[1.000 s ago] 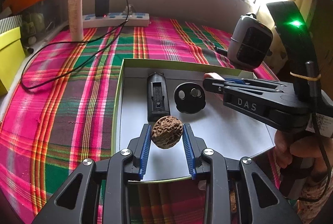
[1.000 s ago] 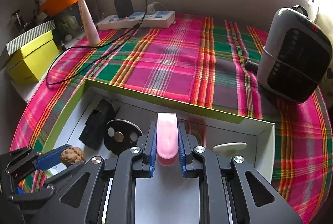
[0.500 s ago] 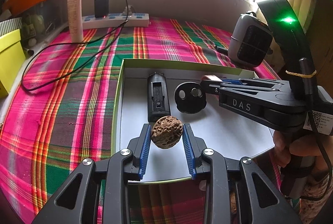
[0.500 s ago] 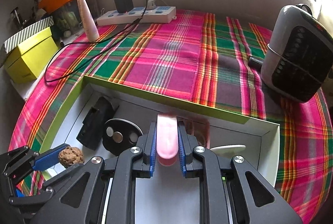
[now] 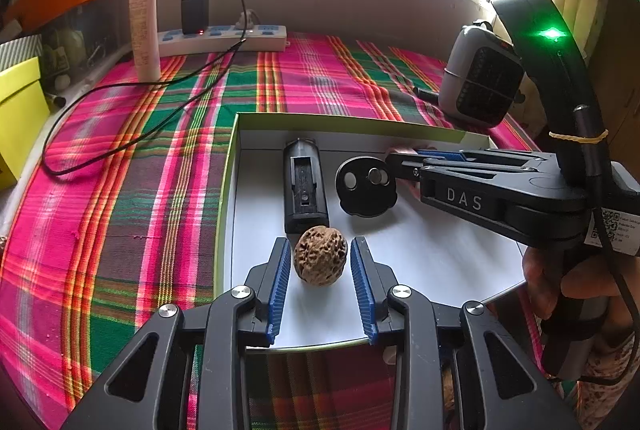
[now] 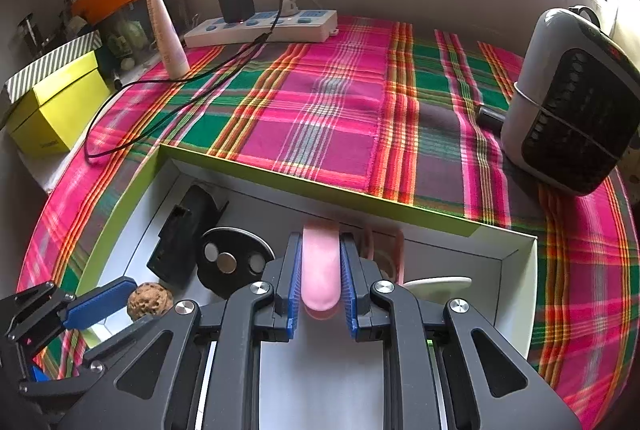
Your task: Organize objects
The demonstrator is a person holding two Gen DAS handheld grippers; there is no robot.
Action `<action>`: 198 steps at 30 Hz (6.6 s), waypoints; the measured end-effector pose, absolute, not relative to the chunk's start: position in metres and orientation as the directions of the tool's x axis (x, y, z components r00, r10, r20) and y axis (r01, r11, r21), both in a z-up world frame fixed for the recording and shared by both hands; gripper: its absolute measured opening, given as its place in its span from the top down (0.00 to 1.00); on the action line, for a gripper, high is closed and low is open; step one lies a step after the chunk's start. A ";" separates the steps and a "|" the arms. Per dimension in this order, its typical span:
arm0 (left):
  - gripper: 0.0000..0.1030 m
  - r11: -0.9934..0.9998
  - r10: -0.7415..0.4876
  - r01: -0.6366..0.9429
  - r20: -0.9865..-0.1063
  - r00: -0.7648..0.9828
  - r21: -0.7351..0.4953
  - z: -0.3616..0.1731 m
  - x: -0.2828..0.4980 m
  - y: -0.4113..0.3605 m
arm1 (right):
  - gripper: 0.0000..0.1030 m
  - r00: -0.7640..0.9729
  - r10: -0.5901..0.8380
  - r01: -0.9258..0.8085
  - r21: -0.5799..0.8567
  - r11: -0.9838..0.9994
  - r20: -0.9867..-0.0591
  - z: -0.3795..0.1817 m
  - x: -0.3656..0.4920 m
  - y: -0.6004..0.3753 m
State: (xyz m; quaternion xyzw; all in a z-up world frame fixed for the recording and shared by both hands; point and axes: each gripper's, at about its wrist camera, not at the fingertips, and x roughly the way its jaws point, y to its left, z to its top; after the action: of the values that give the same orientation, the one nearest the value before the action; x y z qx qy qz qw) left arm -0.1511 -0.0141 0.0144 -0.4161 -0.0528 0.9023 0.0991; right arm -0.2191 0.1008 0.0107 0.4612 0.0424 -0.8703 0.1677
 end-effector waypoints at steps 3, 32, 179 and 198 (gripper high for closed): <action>0.72 -0.975 0.222 -0.132 -0.741 -0.634 -0.179 0.014 -0.151 -0.015 | 0.82 -0.522 -0.255 0.325 0.087 -0.942 -0.814 0.012 -0.219 0.102; 0.63 -0.977 0.210 -0.117 -0.710 -0.673 -0.178 0.035 -0.108 -0.014 | 0.69 -0.612 -0.291 0.307 0.118 -0.944 -0.736 0.046 -0.155 0.120; 0.74 -0.960 0.271 -0.124 -0.734 -0.623 -0.249 0.002 -0.054 -0.013 | 0.72 -0.605 -0.263 0.338 0.057 -0.939 -0.751 0.002 -0.067 0.126; 0.74 -0.965 0.258 -0.139 -0.738 -0.623 -0.220 0.002 -0.055 -0.008 | 0.71 -0.578 -0.262 0.332 0.071 -0.941 -0.772 -0.003 -0.080 0.126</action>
State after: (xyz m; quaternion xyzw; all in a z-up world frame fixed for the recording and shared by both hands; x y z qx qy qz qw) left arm -0.0549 -0.0085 0.0015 -0.4196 -0.0711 0.8981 0.1105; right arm -0.0795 0.1255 -0.0035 0.4275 0.0405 -0.8875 0.1673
